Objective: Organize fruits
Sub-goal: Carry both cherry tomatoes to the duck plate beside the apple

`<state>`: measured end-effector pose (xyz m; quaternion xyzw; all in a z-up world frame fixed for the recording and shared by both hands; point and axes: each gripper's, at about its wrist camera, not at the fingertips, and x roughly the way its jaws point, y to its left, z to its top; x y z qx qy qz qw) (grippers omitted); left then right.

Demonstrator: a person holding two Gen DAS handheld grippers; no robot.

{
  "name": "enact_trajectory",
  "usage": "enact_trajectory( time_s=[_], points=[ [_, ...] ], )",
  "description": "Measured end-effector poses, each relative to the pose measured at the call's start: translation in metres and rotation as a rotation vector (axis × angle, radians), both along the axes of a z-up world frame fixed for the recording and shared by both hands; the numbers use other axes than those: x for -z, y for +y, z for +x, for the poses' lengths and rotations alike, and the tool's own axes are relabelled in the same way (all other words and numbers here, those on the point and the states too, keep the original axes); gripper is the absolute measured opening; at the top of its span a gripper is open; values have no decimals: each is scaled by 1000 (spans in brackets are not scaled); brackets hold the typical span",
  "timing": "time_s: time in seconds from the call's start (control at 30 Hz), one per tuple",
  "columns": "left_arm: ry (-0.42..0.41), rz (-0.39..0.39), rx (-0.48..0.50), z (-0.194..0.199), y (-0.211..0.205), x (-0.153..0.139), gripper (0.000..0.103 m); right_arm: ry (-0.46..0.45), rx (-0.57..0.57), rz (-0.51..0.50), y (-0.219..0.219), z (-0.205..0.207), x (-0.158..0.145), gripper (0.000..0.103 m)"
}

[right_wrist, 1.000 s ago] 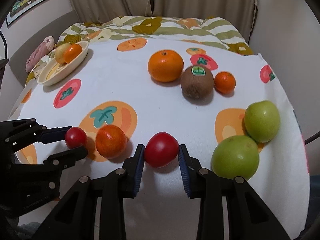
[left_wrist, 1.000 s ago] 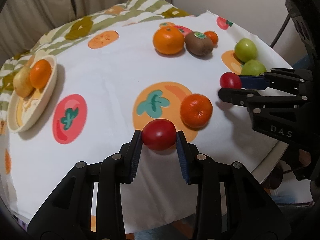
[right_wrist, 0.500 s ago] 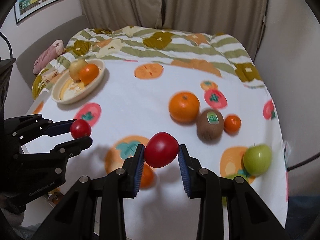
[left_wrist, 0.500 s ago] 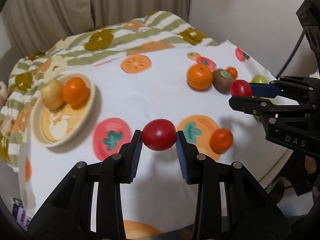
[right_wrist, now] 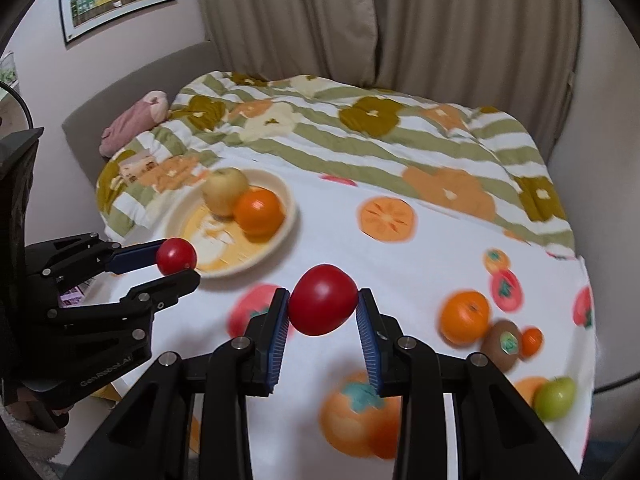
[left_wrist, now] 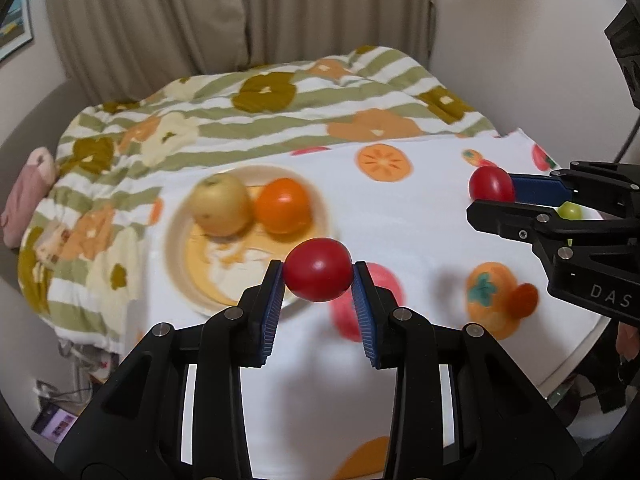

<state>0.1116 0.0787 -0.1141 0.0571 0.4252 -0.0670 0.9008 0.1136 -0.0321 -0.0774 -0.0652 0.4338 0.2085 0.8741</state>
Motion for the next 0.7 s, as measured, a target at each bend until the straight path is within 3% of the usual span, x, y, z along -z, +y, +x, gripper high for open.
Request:
enact_trajectory(
  time_s=[0.33, 0.7],
  points=[
    [35, 0, -14, 33, 69, 15, 39, 35, -12, 33, 73, 29, 6, 31],
    [111, 10, 39, 88, 113, 61, 39, 122, 37, 34, 129, 62, 47, 31]
  ],
)
